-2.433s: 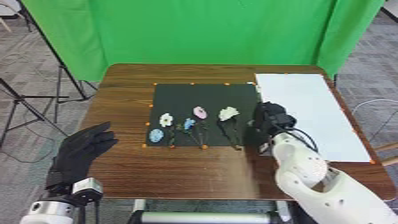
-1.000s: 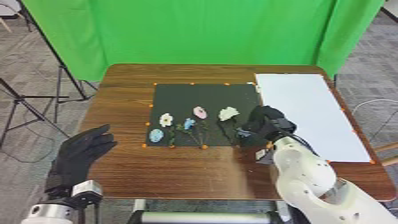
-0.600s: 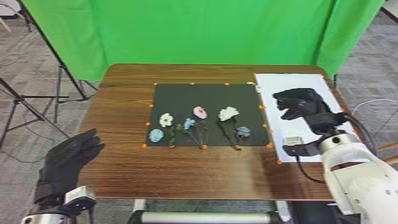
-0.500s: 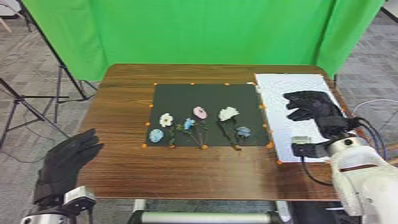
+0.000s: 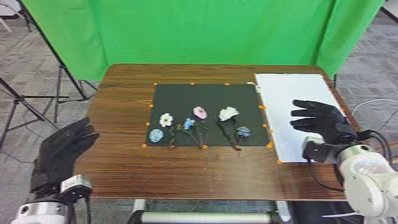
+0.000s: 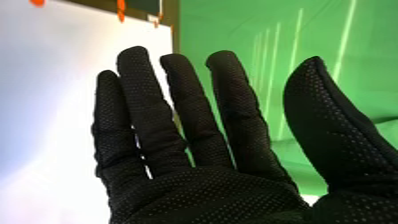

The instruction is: Arrange flowers

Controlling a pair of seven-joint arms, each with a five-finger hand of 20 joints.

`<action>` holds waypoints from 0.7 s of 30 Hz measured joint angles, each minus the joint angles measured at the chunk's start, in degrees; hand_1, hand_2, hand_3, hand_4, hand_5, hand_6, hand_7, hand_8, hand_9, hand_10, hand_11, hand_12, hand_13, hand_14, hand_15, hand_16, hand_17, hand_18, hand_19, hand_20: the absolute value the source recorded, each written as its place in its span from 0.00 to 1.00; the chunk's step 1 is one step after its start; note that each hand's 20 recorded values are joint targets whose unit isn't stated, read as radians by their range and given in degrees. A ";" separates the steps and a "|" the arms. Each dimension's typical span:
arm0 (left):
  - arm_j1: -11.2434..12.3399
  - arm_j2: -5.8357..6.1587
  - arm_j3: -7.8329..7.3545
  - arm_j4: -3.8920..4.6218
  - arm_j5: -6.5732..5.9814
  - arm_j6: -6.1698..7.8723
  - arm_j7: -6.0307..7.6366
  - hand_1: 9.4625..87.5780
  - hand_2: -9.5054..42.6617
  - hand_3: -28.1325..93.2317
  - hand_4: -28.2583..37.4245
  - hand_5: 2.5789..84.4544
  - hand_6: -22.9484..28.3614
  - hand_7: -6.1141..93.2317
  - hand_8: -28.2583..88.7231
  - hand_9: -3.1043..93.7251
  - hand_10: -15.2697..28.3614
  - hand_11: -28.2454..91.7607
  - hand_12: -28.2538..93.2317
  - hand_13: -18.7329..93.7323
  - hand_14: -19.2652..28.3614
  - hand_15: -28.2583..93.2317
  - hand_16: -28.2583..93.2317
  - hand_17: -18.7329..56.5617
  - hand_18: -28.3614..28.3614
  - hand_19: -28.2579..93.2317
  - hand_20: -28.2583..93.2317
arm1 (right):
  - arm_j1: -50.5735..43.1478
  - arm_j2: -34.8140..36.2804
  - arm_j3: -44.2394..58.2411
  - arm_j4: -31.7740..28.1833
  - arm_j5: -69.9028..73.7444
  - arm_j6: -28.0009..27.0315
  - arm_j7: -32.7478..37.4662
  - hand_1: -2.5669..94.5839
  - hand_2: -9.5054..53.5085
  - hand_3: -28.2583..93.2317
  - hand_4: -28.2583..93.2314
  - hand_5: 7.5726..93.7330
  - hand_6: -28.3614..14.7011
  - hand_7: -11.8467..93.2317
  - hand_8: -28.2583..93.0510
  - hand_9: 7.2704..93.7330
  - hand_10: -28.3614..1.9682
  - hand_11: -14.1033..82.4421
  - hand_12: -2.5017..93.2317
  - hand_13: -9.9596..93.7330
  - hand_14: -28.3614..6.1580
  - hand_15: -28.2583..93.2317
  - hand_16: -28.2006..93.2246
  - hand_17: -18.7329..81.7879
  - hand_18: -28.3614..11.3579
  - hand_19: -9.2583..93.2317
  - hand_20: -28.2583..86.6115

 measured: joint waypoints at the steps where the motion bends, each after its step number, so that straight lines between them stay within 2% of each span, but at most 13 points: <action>1: -0.20 0.00 0.00 0.00 0.00 -0.12 -0.12 0.23 0.25 0.91 0.11 0.50 0.67 0.24 0.15 0.41 0.82 0.51 0.30 0.39 0.96 0.75 0.12 0.12 0.90 0.73 0.31 | -0.14 0.00 0.31 0.08 0.00 0.00 0.02 0.24 0.30 0.96 0.01 0.51 0.59 0.29 0.12 0.53 0.41 0.31 0.18 0.51 0.28 0.60 0.32 0.34 0.18 0.71 0.38; 5: -0.48 -0.13 -0.08 0.01 0.05 -0.94 -0.63 0.23 0.25 0.91 0.11 0.50 0.68 0.24 0.15 0.41 0.82 0.51 0.30 0.38 0.96 0.75 0.12 0.12 0.89 0.72 0.31 | -0.97 -0.15 1.66 0.18 0.16 -0.07 0.04 0.24 0.30 0.96 0.01 0.51 0.60 0.29 0.12 0.53 0.41 0.31 0.18 0.51 0.29 0.60 0.32 0.34 0.18 0.71 0.38; 8: -0.26 -0.58 -0.69 0.01 0.19 -1.59 -1.43 0.22 0.25 0.91 0.11 0.51 0.68 0.25 0.15 0.41 0.82 0.52 0.31 0.39 0.97 0.75 0.12 0.12 0.90 0.72 0.31 | -1.63 -0.48 2.67 0.37 0.81 -0.79 0.09 0.24 0.30 0.96 0.01 0.51 0.60 0.29 0.12 0.53 0.41 0.31 0.18 0.50 0.28 0.60 0.33 0.34 0.18 0.71 0.38; 15: -0.20 -0.68 -0.67 0.04 -0.02 -1.74 -1.28 0.23 0.25 0.91 0.11 0.51 0.69 0.25 0.15 0.41 0.83 0.52 0.31 0.39 0.97 0.75 0.12 0.12 0.89 0.72 0.30 | -1.32 -0.53 3.04 1.53 1.36 -1.82 0.20 0.24 0.30 0.96 0.01 0.51 0.61 0.29 0.12 0.53 0.41 0.31 0.18 0.51 0.29 0.60 0.33 0.33 0.19 0.70 0.38; 21: -0.45 -0.68 -0.01 0.18 -0.06 -1.75 -1.31 0.23 0.25 0.91 0.11 0.51 0.69 0.25 0.15 0.41 0.82 0.51 0.30 0.38 0.96 0.75 0.12 0.12 0.89 0.72 0.30 | -0.89 -0.48 3.21 1.60 1.50 -1.93 0.37 0.24 0.30 0.96 0.01 0.51 0.61 0.29 0.12 0.54 0.41 0.31 0.18 0.51 0.29 0.60 0.33 0.33 0.19 0.71 0.38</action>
